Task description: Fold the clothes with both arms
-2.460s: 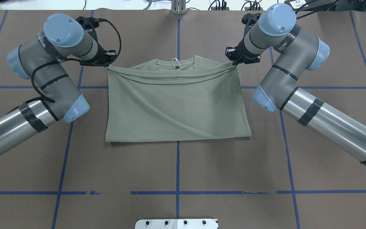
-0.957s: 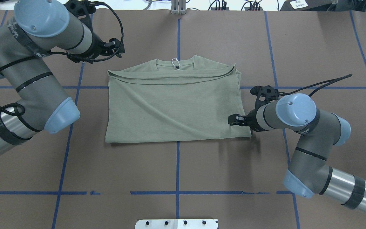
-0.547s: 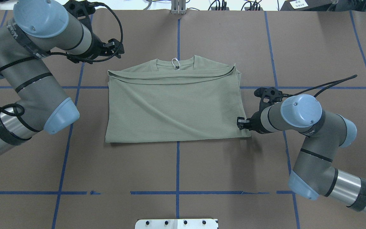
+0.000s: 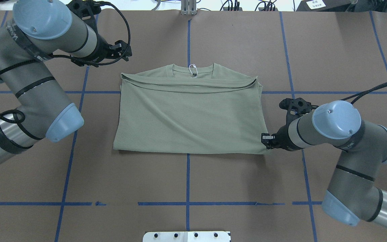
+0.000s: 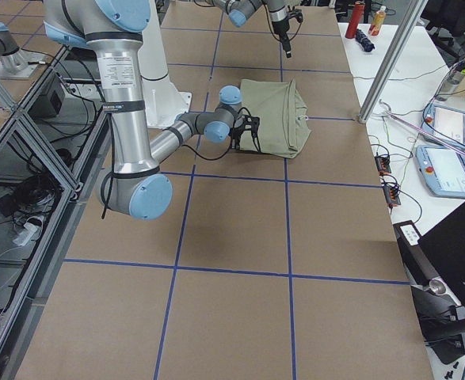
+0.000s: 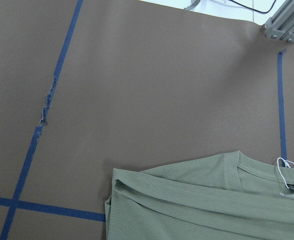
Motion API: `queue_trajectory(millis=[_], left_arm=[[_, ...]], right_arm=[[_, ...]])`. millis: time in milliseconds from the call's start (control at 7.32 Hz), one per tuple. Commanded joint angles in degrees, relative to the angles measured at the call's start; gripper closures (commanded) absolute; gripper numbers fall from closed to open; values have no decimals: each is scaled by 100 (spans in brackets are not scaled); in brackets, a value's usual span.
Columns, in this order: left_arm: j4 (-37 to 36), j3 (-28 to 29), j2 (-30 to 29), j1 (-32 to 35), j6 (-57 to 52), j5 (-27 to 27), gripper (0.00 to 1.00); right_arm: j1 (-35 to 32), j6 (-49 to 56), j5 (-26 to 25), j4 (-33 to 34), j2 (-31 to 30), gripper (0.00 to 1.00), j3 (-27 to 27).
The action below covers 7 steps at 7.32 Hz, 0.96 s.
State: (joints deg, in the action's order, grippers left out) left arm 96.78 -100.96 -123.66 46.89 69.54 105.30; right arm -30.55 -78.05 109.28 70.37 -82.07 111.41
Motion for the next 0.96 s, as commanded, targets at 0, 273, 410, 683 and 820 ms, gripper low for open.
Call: queue_trajectory(millis=[0, 273, 410, 683, 820], left_arm=[[-10, -160, 0, -48, 24, -1, 0], [-10, -441, 78, -372, 51, -27, 0], [-10, -686, 192, -530, 60, -36, 0], [-10, -803, 281, -820, 77, -54, 0], [-10, -846, 290, -1066, 199, -54, 0]], right_arm=[[582, -9, 32, 442, -902, 100, 1062], [1642, -488, 14, 434, -1688, 100, 1716], [2284, -1153, -12, 425, -1673, 100, 1874], [3463, -1914, -387, 425, -1672, 100, 2008], [3590, -1986, -512, 416, -1664, 1, 2016]])
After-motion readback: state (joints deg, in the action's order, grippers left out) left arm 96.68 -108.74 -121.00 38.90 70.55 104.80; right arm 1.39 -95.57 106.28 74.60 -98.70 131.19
